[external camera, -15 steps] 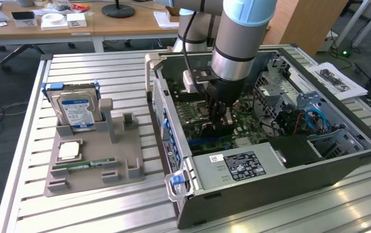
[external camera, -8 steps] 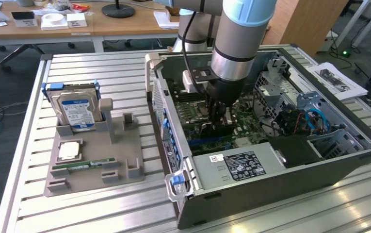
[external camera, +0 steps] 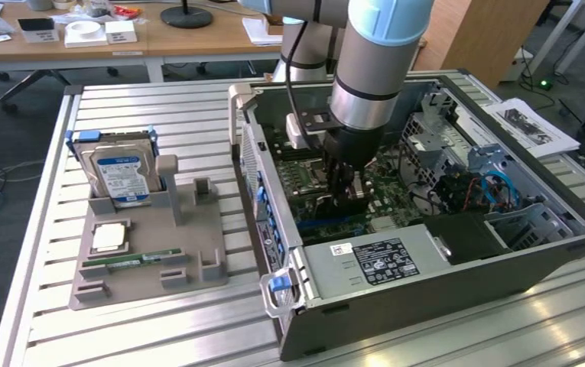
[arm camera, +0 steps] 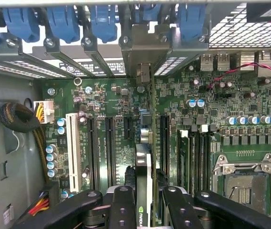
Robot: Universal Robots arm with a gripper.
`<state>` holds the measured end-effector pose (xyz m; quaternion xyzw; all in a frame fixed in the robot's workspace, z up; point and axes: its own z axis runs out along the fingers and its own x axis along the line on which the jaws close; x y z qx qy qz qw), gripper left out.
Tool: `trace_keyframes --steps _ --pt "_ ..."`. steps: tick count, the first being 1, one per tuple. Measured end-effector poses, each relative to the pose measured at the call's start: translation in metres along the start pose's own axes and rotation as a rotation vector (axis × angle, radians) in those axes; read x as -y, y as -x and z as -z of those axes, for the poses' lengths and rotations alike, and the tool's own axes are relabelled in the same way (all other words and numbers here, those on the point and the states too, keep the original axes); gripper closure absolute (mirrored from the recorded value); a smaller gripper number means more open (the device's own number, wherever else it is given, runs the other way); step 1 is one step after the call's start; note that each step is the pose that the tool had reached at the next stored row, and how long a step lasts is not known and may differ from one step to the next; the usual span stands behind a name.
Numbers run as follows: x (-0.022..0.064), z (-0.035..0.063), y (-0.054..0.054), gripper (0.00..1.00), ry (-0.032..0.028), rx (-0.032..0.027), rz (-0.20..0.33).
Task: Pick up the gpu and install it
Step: 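Insert the gpu into the slot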
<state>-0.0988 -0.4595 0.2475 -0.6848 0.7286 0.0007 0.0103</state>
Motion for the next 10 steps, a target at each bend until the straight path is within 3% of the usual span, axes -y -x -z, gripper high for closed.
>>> trace_keyframes --steps 6,10 --pt "-0.0001 0.0007 0.0002 0.73 -0.0010 0.0050 -0.001" --pt "-0.0001 0.0023 0.0001 0.73 -0.0006 0.0047 -0.002"
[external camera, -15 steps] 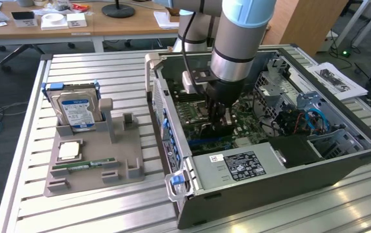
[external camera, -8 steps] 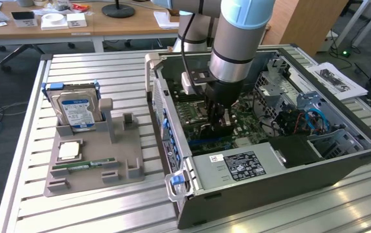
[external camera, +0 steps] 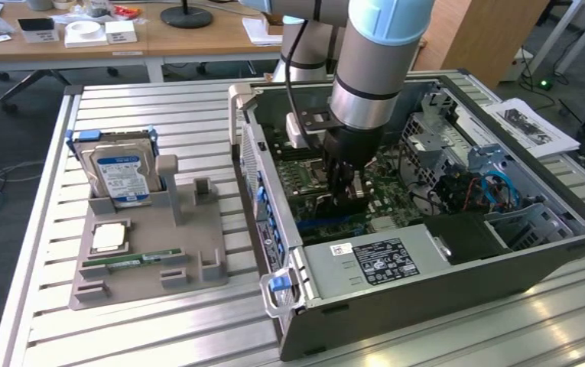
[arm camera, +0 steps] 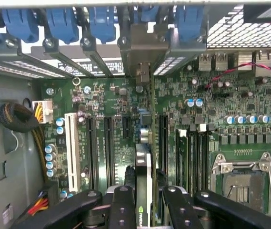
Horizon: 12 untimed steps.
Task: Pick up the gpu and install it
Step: 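Insert the gpu into the slot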
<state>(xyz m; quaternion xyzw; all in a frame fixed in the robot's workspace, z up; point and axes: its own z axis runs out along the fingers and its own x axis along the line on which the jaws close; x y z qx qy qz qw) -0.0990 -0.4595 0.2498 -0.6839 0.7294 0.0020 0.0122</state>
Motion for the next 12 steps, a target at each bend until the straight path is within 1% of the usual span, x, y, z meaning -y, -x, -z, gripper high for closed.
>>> trace_keyframes --steps 6,12 --pt "-0.0019 -0.0005 -0.0002 0.73 -0.0004 -0.0005 -0.015" --pt "-0.0031 -0.0006 -0.0002 0.73 -0.0016 0.0049 -0.016"
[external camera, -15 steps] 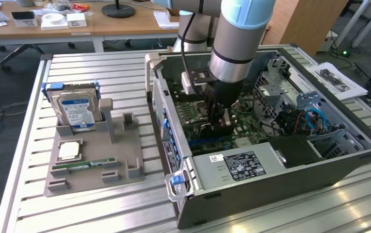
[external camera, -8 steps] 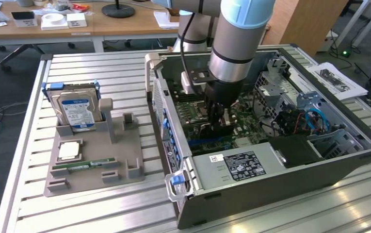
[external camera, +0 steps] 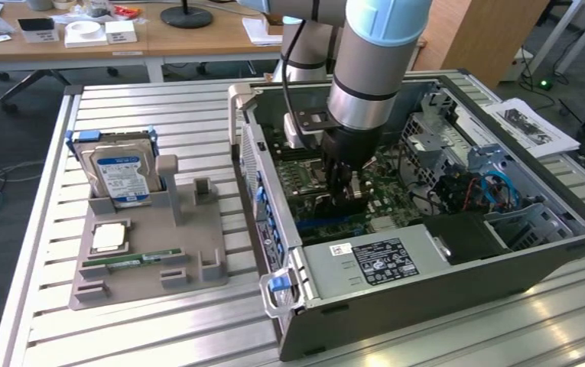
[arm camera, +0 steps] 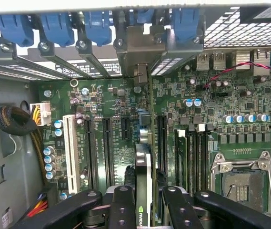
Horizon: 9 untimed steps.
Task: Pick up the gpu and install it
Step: 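Insert the gpu into the slot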
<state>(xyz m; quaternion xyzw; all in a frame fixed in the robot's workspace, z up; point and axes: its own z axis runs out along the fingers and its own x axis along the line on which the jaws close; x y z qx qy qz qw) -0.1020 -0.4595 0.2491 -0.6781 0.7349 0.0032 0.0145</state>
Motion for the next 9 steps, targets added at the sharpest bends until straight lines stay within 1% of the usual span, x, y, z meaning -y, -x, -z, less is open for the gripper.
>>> trace_keyframes --steps 9 --pt "-0.0005 -0.0028 -0.0002 0.73 -0.0001 0.0002 0.000"
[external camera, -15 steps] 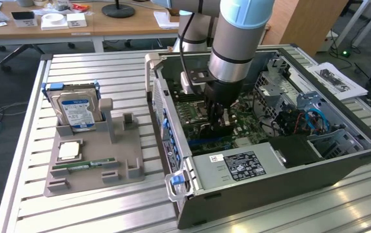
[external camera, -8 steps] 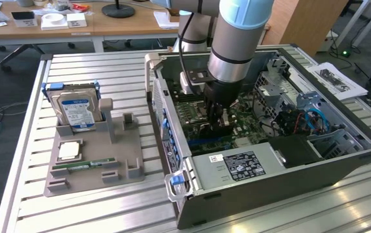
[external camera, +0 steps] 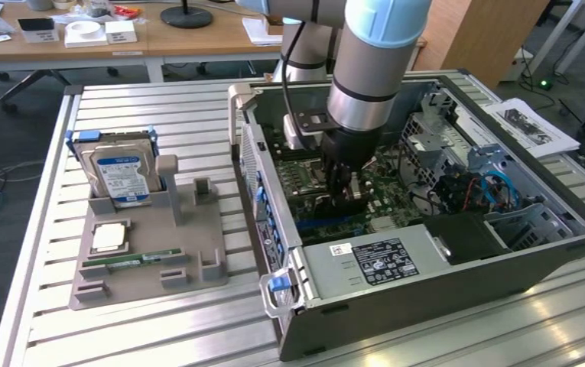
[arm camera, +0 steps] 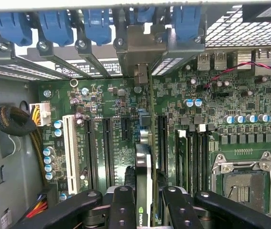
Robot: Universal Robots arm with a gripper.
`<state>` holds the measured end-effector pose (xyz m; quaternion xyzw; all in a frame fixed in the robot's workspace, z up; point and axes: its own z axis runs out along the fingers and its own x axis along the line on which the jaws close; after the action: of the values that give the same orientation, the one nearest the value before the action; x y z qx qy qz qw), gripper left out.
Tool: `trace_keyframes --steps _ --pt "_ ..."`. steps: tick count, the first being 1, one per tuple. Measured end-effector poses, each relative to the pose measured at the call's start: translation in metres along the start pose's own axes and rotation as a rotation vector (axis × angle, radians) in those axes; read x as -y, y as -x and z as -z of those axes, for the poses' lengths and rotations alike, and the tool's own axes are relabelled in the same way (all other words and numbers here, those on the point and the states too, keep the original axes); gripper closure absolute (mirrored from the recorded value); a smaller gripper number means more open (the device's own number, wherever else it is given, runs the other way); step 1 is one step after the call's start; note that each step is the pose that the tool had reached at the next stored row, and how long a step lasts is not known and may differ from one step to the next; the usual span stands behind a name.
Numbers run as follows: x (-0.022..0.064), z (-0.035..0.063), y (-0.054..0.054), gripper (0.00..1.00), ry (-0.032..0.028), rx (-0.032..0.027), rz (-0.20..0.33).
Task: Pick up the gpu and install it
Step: 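Insert the gpu into the slot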
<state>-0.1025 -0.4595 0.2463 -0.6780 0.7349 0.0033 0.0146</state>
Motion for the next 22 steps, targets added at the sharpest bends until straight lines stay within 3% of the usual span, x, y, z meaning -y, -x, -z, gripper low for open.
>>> trace_keyframes --steps 22 --pt "-0.0002 -0.0008 0.0000 0.73 0.0001 0.0001 0.000"
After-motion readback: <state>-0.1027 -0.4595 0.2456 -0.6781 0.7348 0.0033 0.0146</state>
